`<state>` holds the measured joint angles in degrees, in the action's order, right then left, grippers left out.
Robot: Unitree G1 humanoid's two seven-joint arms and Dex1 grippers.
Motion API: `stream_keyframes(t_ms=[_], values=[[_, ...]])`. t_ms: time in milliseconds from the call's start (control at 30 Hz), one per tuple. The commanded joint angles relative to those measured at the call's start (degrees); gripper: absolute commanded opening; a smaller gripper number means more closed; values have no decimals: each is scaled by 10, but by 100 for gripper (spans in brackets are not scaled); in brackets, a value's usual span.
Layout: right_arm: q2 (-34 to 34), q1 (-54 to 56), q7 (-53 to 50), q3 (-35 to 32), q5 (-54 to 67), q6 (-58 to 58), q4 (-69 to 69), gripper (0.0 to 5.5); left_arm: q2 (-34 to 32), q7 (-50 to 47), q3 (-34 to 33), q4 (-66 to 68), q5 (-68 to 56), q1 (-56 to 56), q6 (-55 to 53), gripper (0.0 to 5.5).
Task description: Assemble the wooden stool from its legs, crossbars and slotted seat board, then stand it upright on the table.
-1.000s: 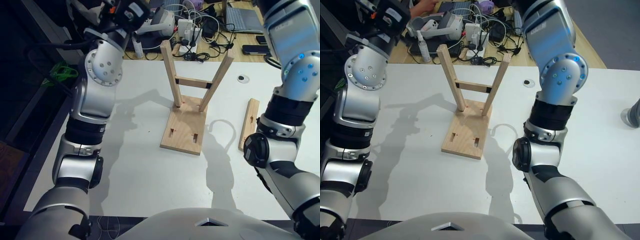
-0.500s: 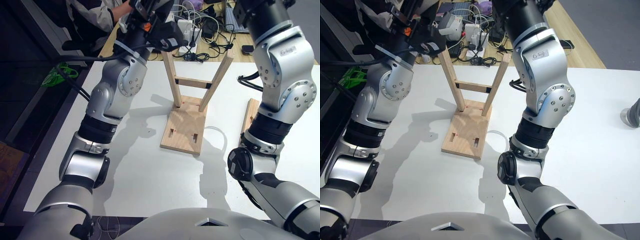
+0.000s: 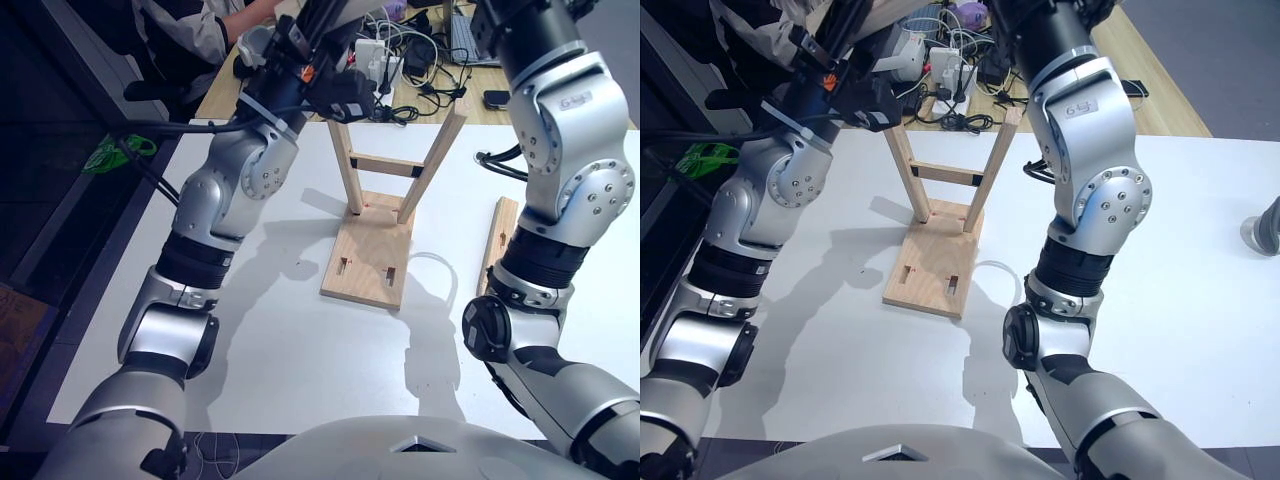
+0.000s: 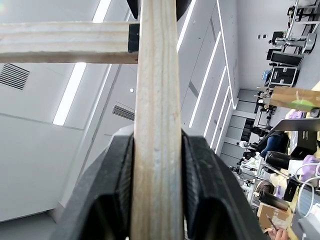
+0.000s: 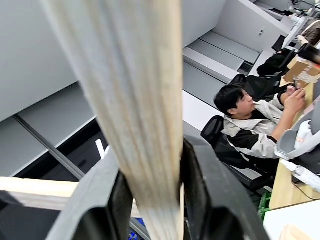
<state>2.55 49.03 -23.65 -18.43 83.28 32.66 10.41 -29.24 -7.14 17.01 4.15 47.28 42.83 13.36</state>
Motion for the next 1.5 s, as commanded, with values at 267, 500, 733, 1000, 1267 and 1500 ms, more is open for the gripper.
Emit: stream_keyframes(t_ms=[267,500,733,1000,1267,1500], values=[[4,10,-33,6,-24,-41,2,101,-9,-80,-51,-21,41,2,-1,149],[-9,14,-84,-17,-26,-72,19,99,-14,-38,-51,-9,2,-22,20,200],[-96,-62,-11,-88,5,-61,-2,99,61,202,-159,-13,-406,-146,-127,200],[-285,-376,192,-57,203,204,135,99,131,188,-335,-135,-735,-144,-435,200],[-321,-531,366,98,-122,168,198,99,132,145,-342,-148,-753,-138,-480,200],[-243,-507,361,181,-335,33,156,99,139,123,-336,-137,-748,-132,-478,200]])
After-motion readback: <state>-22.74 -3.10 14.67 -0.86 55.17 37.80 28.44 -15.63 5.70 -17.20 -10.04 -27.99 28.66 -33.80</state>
